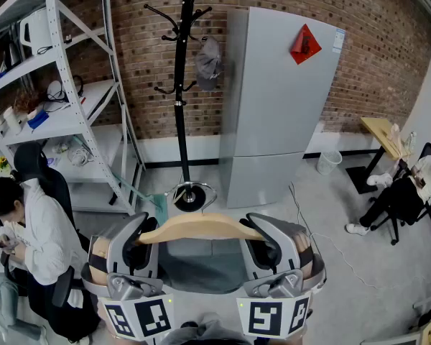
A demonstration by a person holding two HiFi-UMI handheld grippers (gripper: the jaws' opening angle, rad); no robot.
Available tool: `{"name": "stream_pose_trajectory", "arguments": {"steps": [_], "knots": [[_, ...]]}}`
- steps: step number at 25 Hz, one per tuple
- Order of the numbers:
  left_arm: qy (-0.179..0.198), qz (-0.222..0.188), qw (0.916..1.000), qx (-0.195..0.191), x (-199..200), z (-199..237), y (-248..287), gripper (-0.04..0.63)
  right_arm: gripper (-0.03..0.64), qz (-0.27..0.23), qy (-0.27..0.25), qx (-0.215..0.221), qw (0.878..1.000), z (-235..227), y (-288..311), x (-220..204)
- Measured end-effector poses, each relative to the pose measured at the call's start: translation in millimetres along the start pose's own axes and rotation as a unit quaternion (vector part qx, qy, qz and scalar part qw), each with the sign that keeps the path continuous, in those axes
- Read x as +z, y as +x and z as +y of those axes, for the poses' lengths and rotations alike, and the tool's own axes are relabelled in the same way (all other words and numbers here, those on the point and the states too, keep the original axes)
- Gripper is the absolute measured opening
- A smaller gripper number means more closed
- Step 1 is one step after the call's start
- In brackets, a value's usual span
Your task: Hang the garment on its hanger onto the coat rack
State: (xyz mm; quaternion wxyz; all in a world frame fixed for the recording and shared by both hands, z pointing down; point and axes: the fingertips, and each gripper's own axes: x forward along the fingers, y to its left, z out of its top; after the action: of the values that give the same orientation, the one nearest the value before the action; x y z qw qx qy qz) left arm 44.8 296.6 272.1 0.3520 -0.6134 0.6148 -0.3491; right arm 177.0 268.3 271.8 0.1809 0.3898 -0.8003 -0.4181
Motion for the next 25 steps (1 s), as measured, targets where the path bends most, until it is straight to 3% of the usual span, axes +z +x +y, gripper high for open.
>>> {"name": "stream_pose_trajectory", "arguments": {"steps": [15, 25], "knots": [[-0.014, -0.005, 0.9999, -0.005, -29.1, 14.3, -19.4, 0.069, 0.071, 0.009, 0.006, 0.016, 1.000, 25.4, 7.5, 27.9], [-0.027, 0.012, 0.9993, 0.023, -30.8, 15.4, -8.0, 0.069, 0.071, -0.022, 0.004, 0.027, 0.999, 20.6, 23.8, 21.3]]}}
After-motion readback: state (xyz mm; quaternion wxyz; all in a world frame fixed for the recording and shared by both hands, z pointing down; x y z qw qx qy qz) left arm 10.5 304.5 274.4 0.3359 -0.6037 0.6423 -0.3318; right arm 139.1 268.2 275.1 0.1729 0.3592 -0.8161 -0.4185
